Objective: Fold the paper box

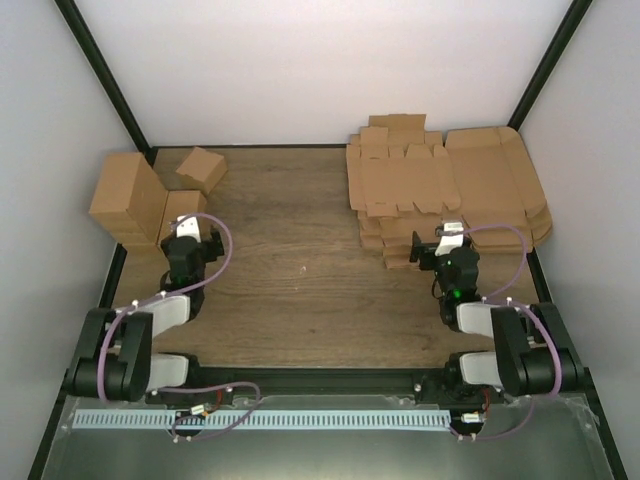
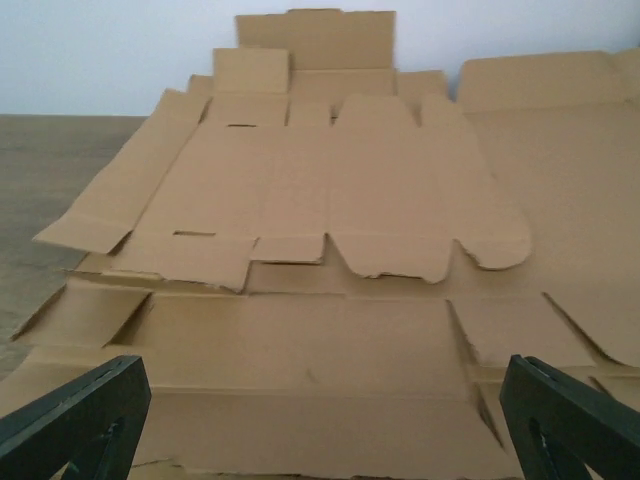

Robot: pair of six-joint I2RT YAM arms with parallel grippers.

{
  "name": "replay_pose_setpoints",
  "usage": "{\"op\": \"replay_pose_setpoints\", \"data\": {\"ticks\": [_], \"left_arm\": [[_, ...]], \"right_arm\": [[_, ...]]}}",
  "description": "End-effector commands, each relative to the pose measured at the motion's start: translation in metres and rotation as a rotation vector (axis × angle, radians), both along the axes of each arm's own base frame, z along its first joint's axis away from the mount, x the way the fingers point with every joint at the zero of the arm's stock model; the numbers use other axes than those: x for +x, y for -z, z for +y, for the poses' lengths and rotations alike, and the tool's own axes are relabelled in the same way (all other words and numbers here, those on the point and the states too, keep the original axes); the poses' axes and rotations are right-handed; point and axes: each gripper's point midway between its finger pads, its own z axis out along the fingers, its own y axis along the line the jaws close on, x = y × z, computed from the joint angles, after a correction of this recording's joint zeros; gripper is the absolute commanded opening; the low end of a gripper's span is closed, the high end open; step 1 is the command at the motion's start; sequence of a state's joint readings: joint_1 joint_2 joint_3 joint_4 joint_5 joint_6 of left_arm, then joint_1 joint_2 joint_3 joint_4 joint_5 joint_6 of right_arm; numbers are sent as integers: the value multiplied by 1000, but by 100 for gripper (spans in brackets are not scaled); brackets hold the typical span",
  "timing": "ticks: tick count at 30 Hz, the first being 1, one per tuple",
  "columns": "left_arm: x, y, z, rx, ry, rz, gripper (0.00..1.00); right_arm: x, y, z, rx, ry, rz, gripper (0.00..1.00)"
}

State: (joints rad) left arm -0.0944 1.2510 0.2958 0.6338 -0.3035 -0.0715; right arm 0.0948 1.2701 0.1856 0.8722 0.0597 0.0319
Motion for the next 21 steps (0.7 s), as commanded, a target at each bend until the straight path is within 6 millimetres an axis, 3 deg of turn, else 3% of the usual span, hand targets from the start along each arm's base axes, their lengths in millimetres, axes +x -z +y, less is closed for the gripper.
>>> {"op": "replay_pose_setpoints", "data": {"ticks": [1,4,8,10,21], "left_arm": [[23,-22,-1,23,27,-105,98],[32,-20,7,-4,28,-115,99],[45,-13,12,-21,34,-77,98],[46,-13,10,-12,51,-79,98],[41,-9,7,-9,121,-145,100]], "right_arm": [[13,-41,21,-53,-137,-177,100],[19,-39,15,-14,-159,-187,100],[30,-21,12,-1,-165,-157,100],[32,-18,3,18,-115,-148,100],[32,-19,2,16,-110,-149,100]]}}
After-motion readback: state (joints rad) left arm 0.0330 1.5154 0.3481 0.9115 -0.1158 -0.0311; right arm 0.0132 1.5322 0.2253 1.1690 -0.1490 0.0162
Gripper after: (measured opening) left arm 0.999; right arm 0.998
